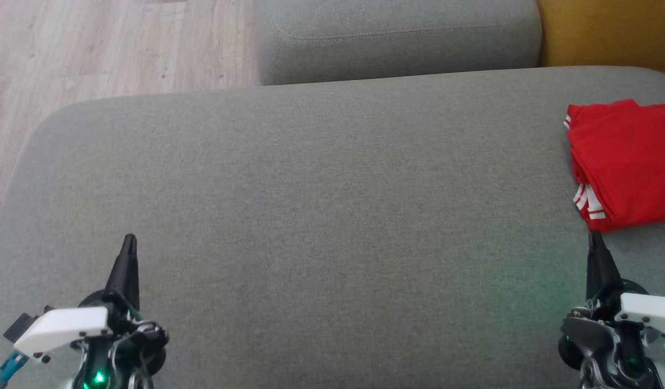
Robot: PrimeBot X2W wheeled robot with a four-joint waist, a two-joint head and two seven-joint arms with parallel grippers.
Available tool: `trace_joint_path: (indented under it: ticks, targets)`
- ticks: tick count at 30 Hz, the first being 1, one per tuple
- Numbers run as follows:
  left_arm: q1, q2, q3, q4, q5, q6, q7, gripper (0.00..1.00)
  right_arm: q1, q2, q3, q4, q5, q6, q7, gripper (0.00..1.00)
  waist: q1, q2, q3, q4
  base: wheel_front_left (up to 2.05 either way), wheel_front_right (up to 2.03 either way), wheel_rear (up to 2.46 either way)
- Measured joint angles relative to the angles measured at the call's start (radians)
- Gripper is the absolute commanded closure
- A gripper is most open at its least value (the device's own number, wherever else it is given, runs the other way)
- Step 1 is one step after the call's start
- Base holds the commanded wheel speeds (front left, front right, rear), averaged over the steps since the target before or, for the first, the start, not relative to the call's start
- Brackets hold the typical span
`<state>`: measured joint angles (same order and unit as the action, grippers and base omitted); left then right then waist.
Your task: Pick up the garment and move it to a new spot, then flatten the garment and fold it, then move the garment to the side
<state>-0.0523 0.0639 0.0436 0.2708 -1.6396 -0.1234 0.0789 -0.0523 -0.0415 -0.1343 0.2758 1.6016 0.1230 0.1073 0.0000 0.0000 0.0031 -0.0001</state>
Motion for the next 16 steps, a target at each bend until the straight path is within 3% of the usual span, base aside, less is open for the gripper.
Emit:
trace_joint_path:
  ticks: [16]
  targets:
    - [0.0,-0.003,0.003,0.0,0.002,0.0,0.005,1.0,0.0,0.0,0.0,0.0,0.0,0.0,0.0,1.0,0.0,0.0,0.0,0.0,0.0,0.0,0.0]
